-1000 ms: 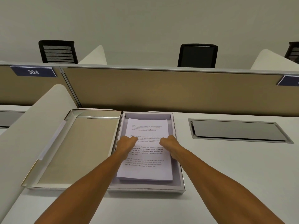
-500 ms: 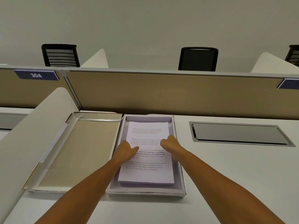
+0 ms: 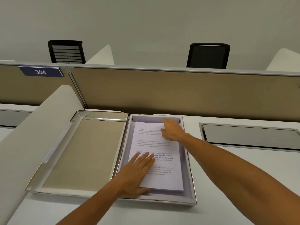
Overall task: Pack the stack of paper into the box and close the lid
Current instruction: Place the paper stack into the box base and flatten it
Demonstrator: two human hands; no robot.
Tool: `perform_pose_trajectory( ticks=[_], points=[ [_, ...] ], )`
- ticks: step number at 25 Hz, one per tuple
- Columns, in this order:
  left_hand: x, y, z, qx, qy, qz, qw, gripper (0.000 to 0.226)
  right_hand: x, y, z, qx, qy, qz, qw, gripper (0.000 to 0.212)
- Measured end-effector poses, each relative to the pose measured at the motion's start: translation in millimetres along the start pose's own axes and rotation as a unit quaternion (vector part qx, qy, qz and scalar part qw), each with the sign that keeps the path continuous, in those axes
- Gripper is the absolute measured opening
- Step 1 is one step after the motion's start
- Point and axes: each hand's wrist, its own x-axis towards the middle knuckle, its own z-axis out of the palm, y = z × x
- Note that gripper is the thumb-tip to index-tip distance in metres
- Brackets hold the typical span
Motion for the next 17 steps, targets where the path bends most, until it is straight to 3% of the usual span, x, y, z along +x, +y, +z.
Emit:
perform_pose_trajectory(
  ticks=[10,17],
  points=[
    [15.7,3.3,6.5,0.03,-0.022,0.038,0.999,0.097,61.4,1.8,18.1,-0.057,-0.047,-0.025,0.997,0.062],
    [20.2,-0.5,8.5,0.003,-0.032,0.039,0.999,0.092,67.1,2.9,29.4,-0.075,-0.034,-0.025,0.996,0.05]
  ],
)
